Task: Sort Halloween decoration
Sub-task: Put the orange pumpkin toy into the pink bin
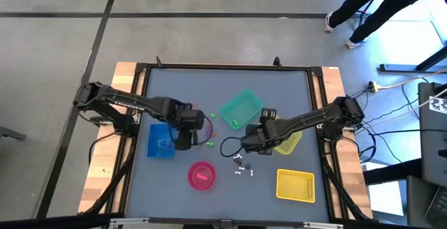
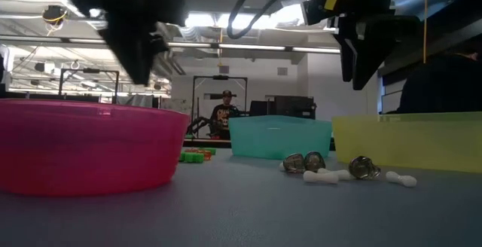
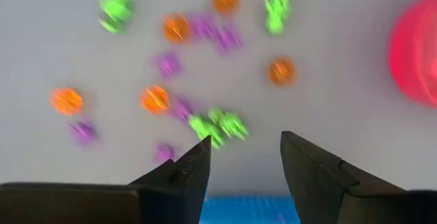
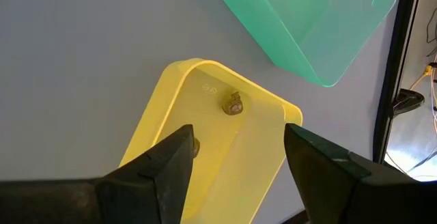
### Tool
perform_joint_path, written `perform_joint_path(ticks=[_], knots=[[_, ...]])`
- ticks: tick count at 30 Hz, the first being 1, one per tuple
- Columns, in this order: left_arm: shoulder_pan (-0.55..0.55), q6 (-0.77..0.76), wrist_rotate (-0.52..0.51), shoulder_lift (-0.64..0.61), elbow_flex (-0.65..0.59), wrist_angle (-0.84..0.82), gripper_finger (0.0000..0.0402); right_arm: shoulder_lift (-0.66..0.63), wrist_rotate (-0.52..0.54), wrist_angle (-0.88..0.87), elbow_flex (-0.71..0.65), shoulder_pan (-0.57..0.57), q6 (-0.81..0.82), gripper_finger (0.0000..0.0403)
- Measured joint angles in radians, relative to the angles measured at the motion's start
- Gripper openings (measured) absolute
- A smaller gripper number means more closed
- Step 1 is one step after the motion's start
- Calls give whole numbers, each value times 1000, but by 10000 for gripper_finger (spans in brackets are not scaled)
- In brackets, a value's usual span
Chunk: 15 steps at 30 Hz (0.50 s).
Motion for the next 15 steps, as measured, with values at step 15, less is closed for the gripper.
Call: perform_joint_path(ticks=[15], knots=[[397,83,2,21,1,177,162,0,0,0,0,0,-8,227]])
